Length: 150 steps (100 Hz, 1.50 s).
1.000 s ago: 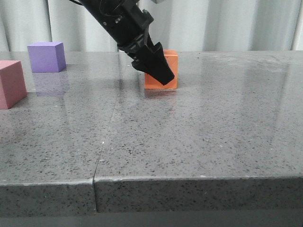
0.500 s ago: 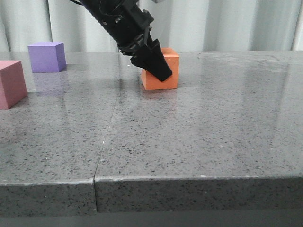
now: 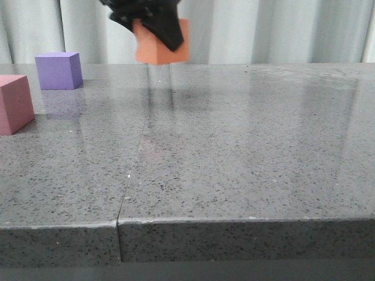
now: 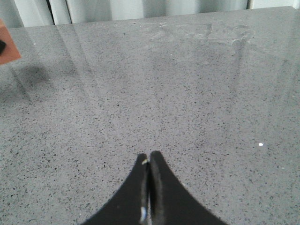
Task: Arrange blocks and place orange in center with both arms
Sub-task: 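Lift the orange cube with the left gripper toward the pink and purple cubes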
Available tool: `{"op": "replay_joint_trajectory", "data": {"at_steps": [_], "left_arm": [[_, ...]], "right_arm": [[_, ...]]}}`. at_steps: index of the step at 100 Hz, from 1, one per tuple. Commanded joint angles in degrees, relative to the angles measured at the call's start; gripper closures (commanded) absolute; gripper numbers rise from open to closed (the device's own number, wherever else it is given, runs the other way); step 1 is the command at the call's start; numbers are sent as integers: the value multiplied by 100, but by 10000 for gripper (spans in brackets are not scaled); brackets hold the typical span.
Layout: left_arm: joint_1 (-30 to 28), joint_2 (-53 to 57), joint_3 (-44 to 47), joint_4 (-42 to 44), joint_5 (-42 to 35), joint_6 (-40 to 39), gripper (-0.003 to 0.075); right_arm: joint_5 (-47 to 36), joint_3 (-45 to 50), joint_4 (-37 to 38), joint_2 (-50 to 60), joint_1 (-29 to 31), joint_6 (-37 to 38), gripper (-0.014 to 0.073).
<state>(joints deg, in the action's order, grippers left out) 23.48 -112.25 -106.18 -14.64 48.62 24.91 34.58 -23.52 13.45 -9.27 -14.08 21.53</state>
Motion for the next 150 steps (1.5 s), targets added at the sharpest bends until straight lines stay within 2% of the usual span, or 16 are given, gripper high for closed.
{"op": "replay_joint_trajectory", "data": {"at_steps": [1,10,28,43,81,119,150], "left_arm": [[-115,493,-173,355,-228,-917,337],[-236,588,-160,725,-103,-1594,342],[-374,647,-43,1285,179,-2491,426],[-465,711,249,1464,143,-2882,426],[-693,1300,1384,2645,-293,-4073,426],[-1335,1520,2281,2663,-1066,-4631,426],[-1400,1496,2528,2683,-1695,-4798,426]], "right_arm": [[-406,-134,137,-52,13,-72,661],[-406,-134,137,-52,13,-72,661],[-406,-134,137,-52,13,-72,661],[-406,-134,137,-52,13,-72,661],[-406,-134,137,-52,13,-72,661],[-406,-134,137,-52,13,-72,661],[-406,-134,137,-52,13,-72,661]]}}
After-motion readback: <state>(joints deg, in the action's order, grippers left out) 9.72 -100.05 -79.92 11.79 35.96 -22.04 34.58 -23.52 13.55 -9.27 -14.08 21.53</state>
